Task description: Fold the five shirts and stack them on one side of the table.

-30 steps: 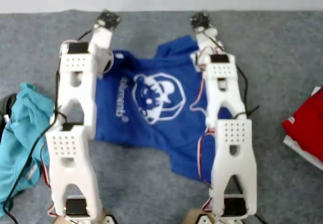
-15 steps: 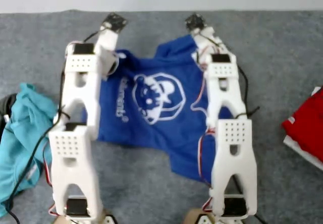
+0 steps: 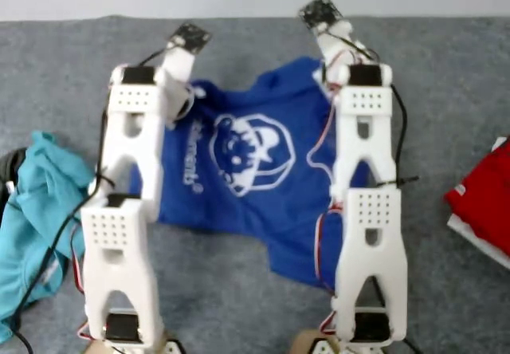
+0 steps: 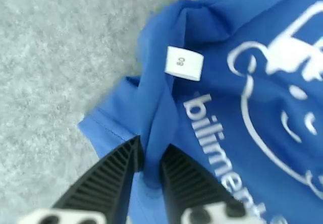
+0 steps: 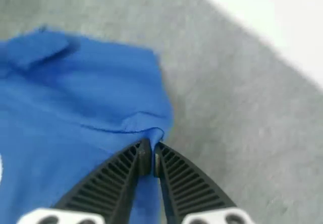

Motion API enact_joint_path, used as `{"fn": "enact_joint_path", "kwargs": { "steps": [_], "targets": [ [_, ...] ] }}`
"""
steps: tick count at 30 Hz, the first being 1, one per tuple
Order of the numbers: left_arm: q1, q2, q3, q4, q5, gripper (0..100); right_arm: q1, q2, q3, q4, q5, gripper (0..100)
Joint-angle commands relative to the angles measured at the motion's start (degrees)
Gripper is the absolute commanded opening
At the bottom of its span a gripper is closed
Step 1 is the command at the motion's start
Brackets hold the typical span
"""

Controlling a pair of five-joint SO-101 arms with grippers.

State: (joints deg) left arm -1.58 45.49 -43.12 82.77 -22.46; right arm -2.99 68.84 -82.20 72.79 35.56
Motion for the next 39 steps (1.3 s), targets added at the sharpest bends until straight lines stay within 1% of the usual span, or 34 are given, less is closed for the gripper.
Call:
{"fn": "enact_joint_path", "kwargs": {
  "steps": [1,4,7,10,15,21,28,36,39],
  "targets": [
    [0.44,-1.58,-7.34,10.73,-4.48,1,0.57,-2.86,-4.31,8.48,2.99,1.1],
    [0.26,-1.41,-11.74,17.76,-5.80,1,0.75,-3.30,-9.58,15.96,3.43,1.1],
    [-0.79,-2.37,-12.79,17.85,-6.15,1,0.66,-3.74,-14.42,22.20,3.52,1.1],
    [-1.23,-4.13,-12.44,17.85,-7.82,1,1.10,-5.49,-14.15,25.36,5.10,1.2],
    [-1.41,-7.03,-12.09,17.85,-10.37,1,3.21,-9.45,-14.15,26.51,5.36,1.2],
    [-3.43,-12.31,-4.53,17.85,-15.74,1,6.20,-16.66,-14.15,28.35,5.45,1.2],
    [-8.53,-14.51,-3.74,17.67,-16.09,1,8.48,-20.18,-13.98,28.62,5.45,1.2],
    [-8.79,-14.86,-3.03,17.85,-16.09,1,8.13,-21.41,-13.71,30.20,5.45,1.2],
    [-8.44,-14.86,-0.48,17.85,-17.93,1,8.22,-22.73,-11.87,30.20,5.71,1.2]
  ]
}}
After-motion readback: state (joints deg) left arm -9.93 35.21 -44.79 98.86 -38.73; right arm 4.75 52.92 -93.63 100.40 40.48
